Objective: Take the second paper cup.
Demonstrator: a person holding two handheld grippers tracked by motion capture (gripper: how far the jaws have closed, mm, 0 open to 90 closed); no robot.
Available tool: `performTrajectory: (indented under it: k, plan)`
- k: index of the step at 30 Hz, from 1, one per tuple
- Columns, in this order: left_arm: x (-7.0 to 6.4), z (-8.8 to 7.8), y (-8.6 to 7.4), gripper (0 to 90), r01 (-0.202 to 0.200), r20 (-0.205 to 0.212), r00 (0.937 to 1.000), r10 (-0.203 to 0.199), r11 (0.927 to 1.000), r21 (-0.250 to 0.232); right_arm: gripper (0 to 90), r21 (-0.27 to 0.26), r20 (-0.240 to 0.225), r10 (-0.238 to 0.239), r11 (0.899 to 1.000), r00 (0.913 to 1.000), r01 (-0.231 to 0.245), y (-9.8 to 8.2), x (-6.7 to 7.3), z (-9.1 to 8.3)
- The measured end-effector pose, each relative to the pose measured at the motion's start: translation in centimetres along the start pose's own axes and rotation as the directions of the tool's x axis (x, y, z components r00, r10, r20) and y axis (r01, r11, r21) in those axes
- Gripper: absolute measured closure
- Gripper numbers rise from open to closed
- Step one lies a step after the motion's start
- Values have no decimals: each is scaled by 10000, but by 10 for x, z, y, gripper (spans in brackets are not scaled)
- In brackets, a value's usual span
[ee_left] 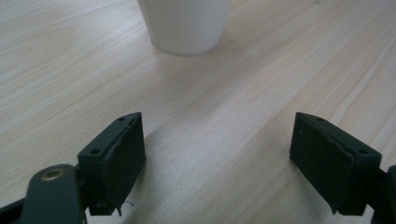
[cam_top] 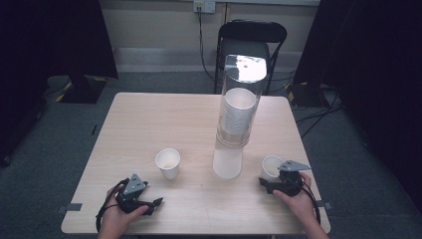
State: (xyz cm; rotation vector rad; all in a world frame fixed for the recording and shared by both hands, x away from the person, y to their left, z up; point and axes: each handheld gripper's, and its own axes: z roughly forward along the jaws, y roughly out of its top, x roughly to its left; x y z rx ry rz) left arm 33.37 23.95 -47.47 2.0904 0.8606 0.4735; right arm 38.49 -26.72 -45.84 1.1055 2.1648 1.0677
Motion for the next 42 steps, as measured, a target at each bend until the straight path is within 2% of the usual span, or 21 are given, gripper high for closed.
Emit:
performTrajectory:
  k: [2,4,8,11,14,22,26,29,30,33,42]
  plan:
    - [0,0,0,172,-126,-41,9999,126,9999,21,149,155,10,29,9999,10000,-29,-1,-1,-2]
    - [0,1,0,169,-74,-37,10000,74,10000,6,145,131,44,106,9999,9999,-107,-3,-3,-6]
    - [1,1,1,158,-150,-51,9999,150,9999,81,144,103,-198,101,9999,9998,-99,-7,-7,-15]
    - [1,1,1,158,-155,-56,9999,156,9999,77,143,-60,-329,-94,9999,9994,92,-14,-11,-29]
    - [0,1,1,159,-153,-62,9999,153,9999,68,144,-84,-512,28,10000,9987,-33,-20,-15,-36]
    - [1,1,1,158,-163,-58,9998,164,9998,83,143,-99,-437,73,9999,9990,-77,-31,-25,-52]
    - [1,1,1,158,-163,-46,9999,164,9998,87,143,-25,-494,155,9999,9987,-157,-35,-29,-56]
    - [1,1,1,158,-179,-26,9998,179,9998,92,144,174,-298,103,9998,9995,-98,-42,-34,-59]
    - [1,1,1,158,-179,-26,9998,179,9998,92,144,174,-298,103,9998,9995,-98,-42,-34,-59]
    - [1,1,1,158,-185,-34,9998,185,9998,92,135,494,-114,-352,9981,9993,357,-48,-33,-57]
    - [1,1,1,158,-181,-30,9998,181,9998,86,128,509,-79,-340,9981,9994,344,-47,-32,-55]
